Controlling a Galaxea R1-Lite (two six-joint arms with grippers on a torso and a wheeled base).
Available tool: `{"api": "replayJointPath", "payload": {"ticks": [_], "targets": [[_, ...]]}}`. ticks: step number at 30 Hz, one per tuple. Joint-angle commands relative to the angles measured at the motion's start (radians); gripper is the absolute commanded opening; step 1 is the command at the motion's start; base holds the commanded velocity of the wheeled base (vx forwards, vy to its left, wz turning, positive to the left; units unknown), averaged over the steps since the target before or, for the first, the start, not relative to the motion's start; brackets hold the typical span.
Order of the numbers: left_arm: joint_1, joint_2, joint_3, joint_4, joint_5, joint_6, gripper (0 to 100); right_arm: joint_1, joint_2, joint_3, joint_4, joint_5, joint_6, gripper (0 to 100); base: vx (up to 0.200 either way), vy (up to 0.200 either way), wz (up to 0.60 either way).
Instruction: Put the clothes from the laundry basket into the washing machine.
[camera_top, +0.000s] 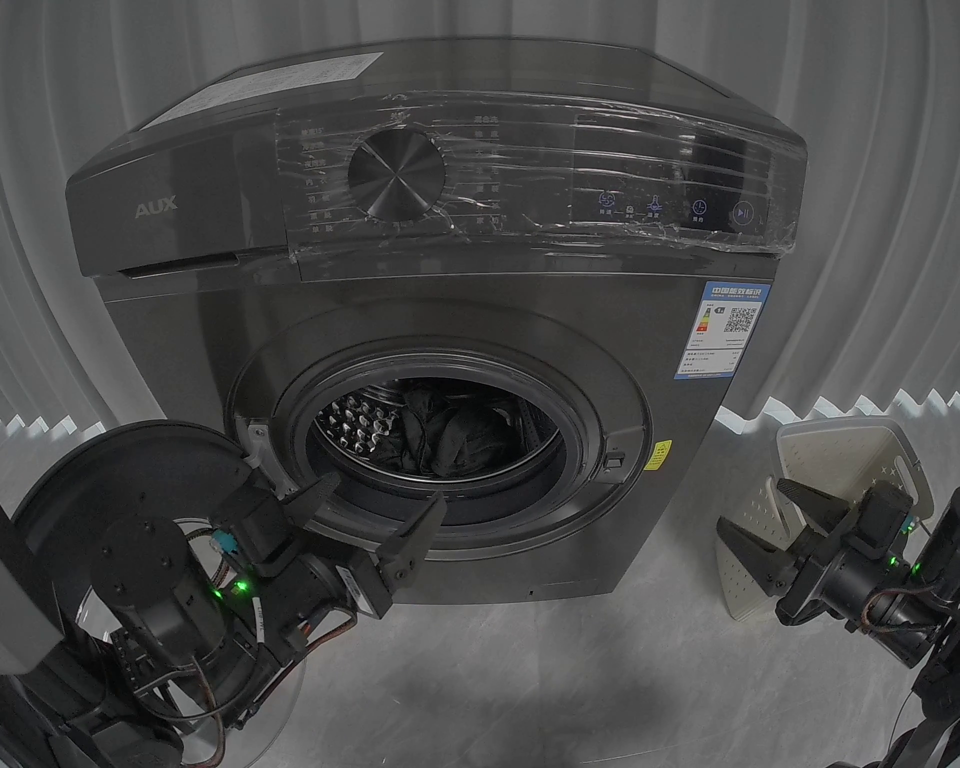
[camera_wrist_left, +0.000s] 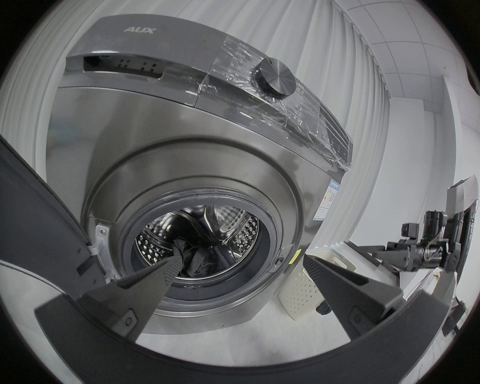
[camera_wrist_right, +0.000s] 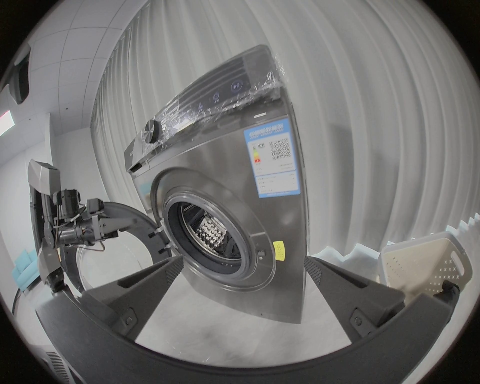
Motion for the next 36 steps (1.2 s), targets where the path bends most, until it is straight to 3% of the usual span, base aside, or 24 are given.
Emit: {"api": "replayJointPath", "payload": {"ticks": [1, 12, 18, 28, 29, 33, 36], "targets": [[-0.006, -0.028, 0.032, -0.001, 0.005, 0.008, 100, -0.028, -0.058, 0.020, 0.003, 0.001, 0.002, 100, 0.000, 0.000, 0.00], [0.009, -0.032, 0.044, -0.002, 0.004, 0.015, 100, -0.042, -0.056, 0.020, 0.003, 0.000, 0.002, 100, -0.018, 0.000, 0.00], [0.017, -0.095, 0.048, -0.001, 0.004, 0.070, 100, -0.042, -0.086, 0.020, 0.009, -0.005, 0.002, 100, -0.167, 0.000, 0.00], [0.017, -0.181, 0.102, 0.001, 0.002, 0.125, 100, -0.042, -0.159, 0.020, 0.075, -0.010, -0.004, 100, -0.040, 0.000, 0.00], [0.017, -0.205, 0.120, 0.001, 0.002, 0.134, 100, -0.040, -0.205, 0.020, 0.138, -0.014, -0.007, 100, -0.200, 0.000, 0.00], [0.027, -0.281, 0.150, 0.002, 0.004, 0.128, 100, -0.042, -0.334, 0.020, 0.313, -0.026, -0.015, 100, -0.150, 0.000, 0.00], [0.054, -0.317, 0.183, 0.002, -0.002, 0.130, 100, -0.042, -0.398, 0.020, 0.391, -0.039, -0.016, 100, 0.000, 0.000, 0.00]]}}
